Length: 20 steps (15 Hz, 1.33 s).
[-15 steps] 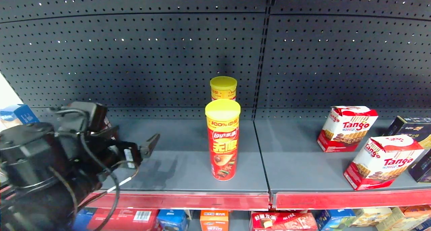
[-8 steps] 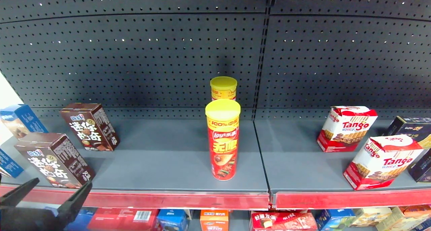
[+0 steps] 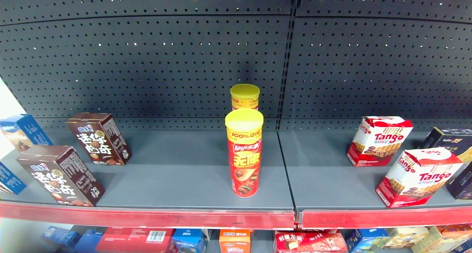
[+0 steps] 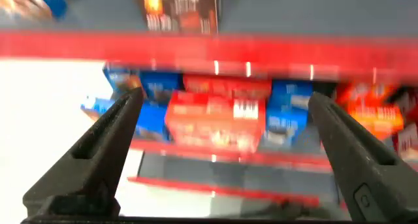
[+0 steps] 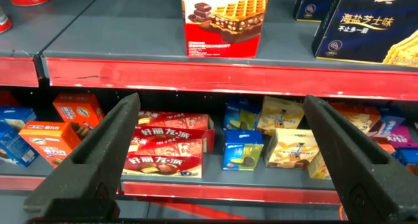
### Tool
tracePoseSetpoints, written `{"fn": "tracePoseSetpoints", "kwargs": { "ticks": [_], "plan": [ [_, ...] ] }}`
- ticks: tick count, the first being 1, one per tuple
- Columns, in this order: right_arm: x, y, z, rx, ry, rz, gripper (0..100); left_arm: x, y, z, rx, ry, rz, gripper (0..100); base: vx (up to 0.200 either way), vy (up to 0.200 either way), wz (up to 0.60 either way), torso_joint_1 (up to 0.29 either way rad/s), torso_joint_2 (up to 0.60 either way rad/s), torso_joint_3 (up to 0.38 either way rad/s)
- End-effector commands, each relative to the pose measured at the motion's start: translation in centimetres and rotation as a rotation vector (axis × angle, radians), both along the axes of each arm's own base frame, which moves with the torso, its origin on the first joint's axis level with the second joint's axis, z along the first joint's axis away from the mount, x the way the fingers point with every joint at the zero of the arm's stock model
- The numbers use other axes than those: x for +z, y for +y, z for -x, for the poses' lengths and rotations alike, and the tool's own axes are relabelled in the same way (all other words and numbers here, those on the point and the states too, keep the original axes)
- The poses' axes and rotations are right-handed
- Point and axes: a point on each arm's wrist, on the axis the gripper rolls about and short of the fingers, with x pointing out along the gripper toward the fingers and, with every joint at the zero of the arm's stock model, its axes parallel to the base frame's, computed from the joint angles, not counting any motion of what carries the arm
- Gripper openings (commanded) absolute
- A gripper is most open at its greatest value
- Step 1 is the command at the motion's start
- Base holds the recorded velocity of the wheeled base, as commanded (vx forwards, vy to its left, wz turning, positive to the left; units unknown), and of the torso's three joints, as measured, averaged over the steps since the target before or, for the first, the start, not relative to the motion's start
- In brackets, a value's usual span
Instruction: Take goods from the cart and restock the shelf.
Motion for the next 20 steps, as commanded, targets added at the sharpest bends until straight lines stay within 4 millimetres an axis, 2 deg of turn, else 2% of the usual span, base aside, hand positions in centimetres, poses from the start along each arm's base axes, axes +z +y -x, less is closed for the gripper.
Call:
{"fn": "tracePoseSetpoints", "kwargs": {
  "ticks": [1, 8, 12, 14, 20],
  "plan": [
    [0.01, 0.0, -0.01, 0.001, 0.001, -0.001, 100, -0.67, 0.1, 2.52, -0.087, -0.14, 0.008, 100, 0.0, 0.0, 0.0, 0.0, 0.0, 0.0],
    [-0.01, 0.02, -0.01, 0.007, 0.002, -0.01, 100, -1.32, -0.07, 2.22, -0.144, -0.158, 0.022, 100, 0.0, 0.0, 0.0, 0.0, 0.0, 0.0],
    [-0.03, 0.07, 0.0, 0.033, 0.007, -0.018, 100, -1.24, -0.15, 2.24, -0.301, -0.157, 0.043, 100, 0.0, 0.0, 0.0, 0.0, 0.0, 0.0],
    [-0.05, -0.06, -0.01, -0.027, 0.007, -0.029, 100, -1.29, -0.12, 2.23, -0.293, -0.156, 0.044, 100, 0.0, 0.0, 0.0, 0.0, 0.0, 0.0],
    [-0.04, -0.06, -0.01, -0.028, 0.005, -0.031, 100, -1.27, 0.1, 2.19, -0.19, -0.159, 0.064, 100, 0.0, 0.0, 0.0, 0.0, 0.0, 0.0]
  ]
}}
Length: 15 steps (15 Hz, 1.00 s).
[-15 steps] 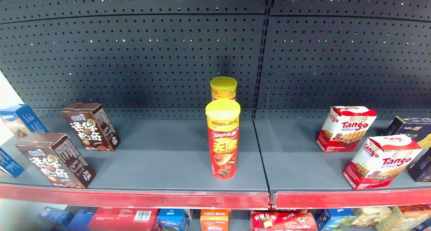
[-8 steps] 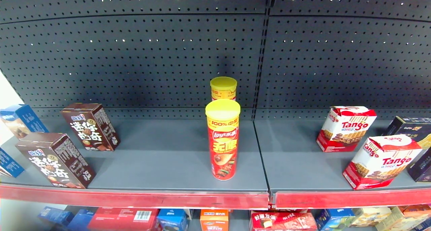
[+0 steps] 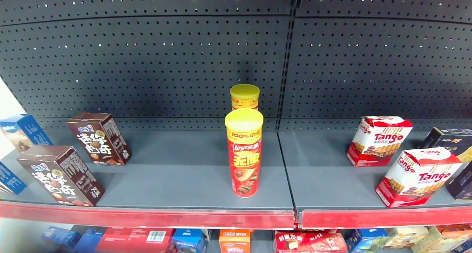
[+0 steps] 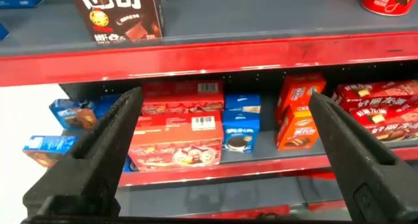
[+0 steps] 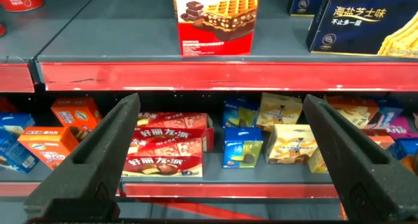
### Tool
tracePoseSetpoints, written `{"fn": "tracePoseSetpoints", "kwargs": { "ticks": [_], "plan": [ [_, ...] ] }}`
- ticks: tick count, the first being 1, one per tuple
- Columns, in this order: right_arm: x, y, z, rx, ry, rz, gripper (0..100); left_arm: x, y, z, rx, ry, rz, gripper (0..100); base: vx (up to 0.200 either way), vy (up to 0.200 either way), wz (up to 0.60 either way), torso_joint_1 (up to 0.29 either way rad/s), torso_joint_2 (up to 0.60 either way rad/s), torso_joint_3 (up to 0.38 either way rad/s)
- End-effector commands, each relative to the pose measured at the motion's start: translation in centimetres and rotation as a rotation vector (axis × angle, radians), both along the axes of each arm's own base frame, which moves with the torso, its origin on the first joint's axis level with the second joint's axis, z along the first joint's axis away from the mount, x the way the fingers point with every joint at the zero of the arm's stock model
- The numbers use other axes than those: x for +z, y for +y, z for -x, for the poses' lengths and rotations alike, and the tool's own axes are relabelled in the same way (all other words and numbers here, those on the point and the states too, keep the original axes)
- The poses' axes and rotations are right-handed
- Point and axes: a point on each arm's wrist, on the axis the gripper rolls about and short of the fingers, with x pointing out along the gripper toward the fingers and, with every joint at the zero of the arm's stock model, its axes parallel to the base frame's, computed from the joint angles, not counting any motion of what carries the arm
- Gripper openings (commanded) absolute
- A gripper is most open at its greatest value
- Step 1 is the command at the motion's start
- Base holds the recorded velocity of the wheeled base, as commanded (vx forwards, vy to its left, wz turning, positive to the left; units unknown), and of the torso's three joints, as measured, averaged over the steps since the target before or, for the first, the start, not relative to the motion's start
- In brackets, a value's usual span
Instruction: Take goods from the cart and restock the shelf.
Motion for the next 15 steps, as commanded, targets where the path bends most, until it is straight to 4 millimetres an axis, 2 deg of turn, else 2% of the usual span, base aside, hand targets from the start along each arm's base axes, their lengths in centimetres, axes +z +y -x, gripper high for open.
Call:
{"fn": "tracePoseSetpoints", "kwargs": {
  "ticks": [1, 6, 9, 10, 15],
  "plan": [
    [-0.03, 0.0, -0.01, 0.0, 0.002, 0.0, 100, 0.03, -0.01, -0.04, -0.001, 0.006, 0.013, 100, 0.0, 0.0, 0.0, 0.0, 0.0, 0.0],
    [0.01, 0.0, 0.0, 0.0, 0.001, 0.0, 100, 0.03, -0.01, -0.04, 0.003, 0.005, 0.011, 100, 0.0, 0.0, 0.0, 0.0, 0.0, 0.0],
    [0.01, 0.0, 0.0, 0.002, 0.001, 0.0, 100, -0.08, -0.32, 0.41, 0.212, -0.046, 0.017, 100, 0.0, 0.0, 0.0, 0.0, 0.0, 0.0],
    [0.01, 0.0, 0.0, 0.002, 0.001, 0.002, 100, -0.18, -0.31, 0.75, 0.195, -0.091, 0.022, 100, 0.0, 0.0, 0.0, 0.0, 0.0, 0.0],
    [-0.02, 0.0, -0.01, 0.002, 0.001, 0.0, 100, -0.19, -0.31, 0.75, 0.195, -0.089, 0.022, 100, 0.0, 0.0, 0.0, 0.0, 0.0, 0.0]
  ]
}}
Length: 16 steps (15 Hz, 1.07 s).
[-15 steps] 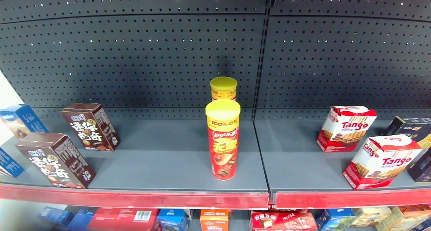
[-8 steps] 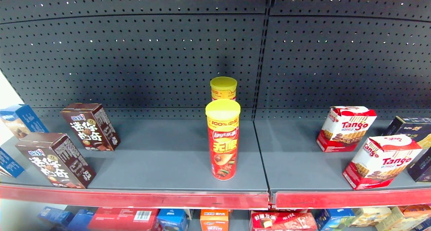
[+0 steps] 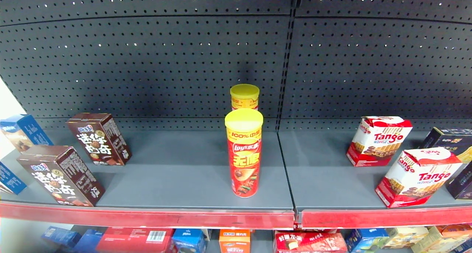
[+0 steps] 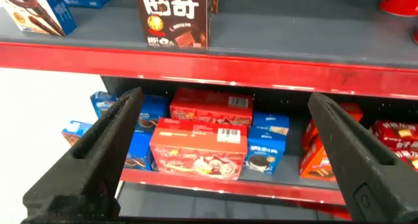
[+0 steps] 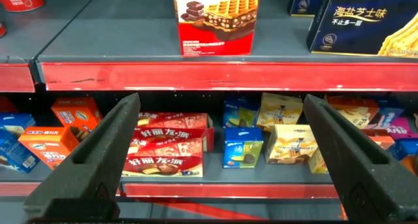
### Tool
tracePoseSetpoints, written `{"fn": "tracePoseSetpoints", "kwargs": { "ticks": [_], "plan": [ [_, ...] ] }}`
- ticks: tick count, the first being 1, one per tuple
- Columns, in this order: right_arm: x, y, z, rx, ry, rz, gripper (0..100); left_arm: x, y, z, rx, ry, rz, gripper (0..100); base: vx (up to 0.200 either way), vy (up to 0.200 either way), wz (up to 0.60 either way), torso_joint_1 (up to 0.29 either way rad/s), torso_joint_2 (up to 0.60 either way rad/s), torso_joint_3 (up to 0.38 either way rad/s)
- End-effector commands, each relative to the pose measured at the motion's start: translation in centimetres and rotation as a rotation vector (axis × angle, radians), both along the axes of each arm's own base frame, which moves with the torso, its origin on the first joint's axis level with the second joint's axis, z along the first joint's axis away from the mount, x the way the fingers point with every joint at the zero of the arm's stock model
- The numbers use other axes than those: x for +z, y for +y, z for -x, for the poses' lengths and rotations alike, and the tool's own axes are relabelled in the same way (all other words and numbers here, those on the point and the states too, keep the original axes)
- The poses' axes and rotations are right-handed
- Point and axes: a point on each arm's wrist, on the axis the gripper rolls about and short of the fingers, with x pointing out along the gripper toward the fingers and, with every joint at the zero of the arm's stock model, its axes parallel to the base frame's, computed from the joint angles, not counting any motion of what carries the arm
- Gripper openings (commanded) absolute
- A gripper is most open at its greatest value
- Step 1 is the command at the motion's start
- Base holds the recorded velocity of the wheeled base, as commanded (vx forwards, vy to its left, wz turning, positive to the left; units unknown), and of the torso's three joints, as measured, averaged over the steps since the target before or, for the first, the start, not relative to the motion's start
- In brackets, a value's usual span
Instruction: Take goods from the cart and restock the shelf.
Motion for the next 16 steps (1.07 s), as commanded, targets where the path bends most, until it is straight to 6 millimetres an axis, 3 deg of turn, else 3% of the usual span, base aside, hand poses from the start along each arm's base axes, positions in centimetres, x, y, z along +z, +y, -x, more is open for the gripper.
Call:
{"fn": "tracePoseSetpoints", "kwargs": {
  "ticks": [1, 16],
  "plan": [
    [0.05, 0.0, 0.01, 0.0, -0.002, 0.0, 100, -0.02, 0.0, 0.07, 0.002, -0.009, 0.0, 100, 0.0, 0.0, 0.0, 0.0, 0.0, 0.0],
    [-0.01, 0.01, 0.0, 0.003, 0.001, 0.002, 100, -0.02, -0.07, 0.06, -0.032, -0.008, -0.012, 100, 0.0, 0.0, 0.0, 0.0, 0.0, 0.0]
  ]
}}
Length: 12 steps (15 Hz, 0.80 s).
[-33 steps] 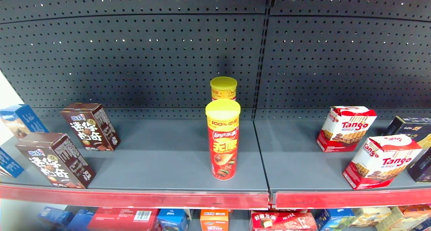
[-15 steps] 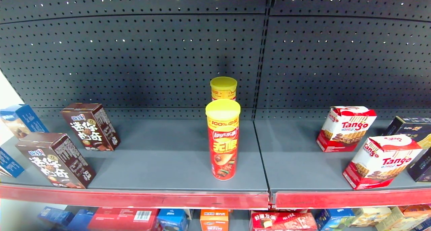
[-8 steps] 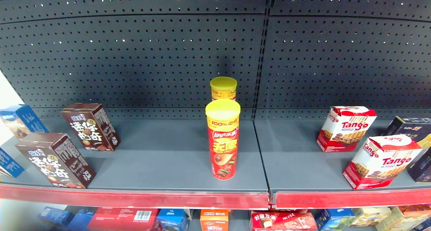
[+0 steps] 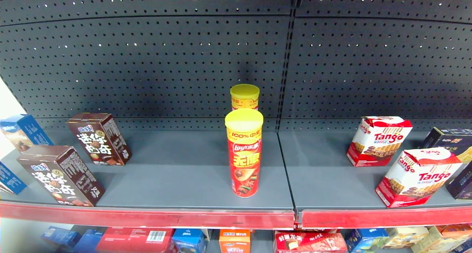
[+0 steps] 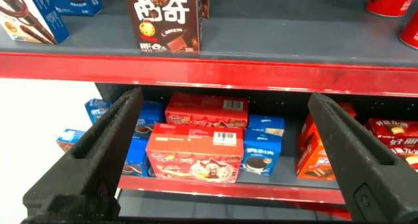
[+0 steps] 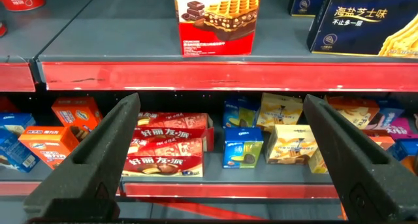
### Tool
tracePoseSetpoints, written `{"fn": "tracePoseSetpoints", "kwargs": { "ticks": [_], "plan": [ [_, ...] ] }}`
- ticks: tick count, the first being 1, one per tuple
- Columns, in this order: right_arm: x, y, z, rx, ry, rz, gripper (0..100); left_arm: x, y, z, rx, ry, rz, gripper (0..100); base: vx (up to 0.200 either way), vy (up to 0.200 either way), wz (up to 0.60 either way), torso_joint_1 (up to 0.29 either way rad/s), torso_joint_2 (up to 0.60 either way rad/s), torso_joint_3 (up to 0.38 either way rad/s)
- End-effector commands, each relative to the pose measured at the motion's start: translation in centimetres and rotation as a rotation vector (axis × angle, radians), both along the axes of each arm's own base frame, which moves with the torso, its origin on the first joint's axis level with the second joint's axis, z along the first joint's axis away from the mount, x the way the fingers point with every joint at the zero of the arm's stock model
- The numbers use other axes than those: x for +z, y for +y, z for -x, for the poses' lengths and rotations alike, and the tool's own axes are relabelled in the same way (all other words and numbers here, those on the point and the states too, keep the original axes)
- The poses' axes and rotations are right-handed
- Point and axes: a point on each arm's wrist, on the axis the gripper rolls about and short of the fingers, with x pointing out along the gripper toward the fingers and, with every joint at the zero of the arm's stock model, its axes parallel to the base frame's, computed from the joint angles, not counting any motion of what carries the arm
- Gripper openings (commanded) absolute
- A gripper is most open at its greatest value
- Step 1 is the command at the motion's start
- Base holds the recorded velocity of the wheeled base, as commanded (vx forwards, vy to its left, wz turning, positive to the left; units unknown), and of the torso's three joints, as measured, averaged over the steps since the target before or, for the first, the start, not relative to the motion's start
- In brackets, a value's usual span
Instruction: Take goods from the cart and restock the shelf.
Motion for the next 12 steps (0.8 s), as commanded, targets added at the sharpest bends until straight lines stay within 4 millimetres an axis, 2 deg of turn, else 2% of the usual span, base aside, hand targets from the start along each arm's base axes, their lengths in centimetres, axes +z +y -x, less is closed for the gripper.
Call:
{"fn": "tracePoseSetpoints", "kwargs": {
  "ticks": [1, 11, 12],
  "plan": [
    [0.05, 0.0, 0.01, 0.0, -0.002, 0.0, 100, 0.0, 0.0, -0.01, 0.001, 0.002, 0.001, 100, 0.0, 0.0, 0.0, 0.0, 0.0, 0.0],
    [0.0, 0.0, 0.0, 0.001, 0.001, 0.0, 100, 0.0, -0.01, -0.01, -0.005, 0.002, -0.006, 100, 0.0, 0.0, 0.0, 0.0, 0.0, 0.0],
    [0.01, 0.0, 0.0, 0.0, -0.001, 0.0, 100, 0.0, -0.02, -0.01, -0.006, 0.002, -0.006, 100, 0.0, 0.2, 0.0, 0.002, 0.0, 0.002]
  ]
}}
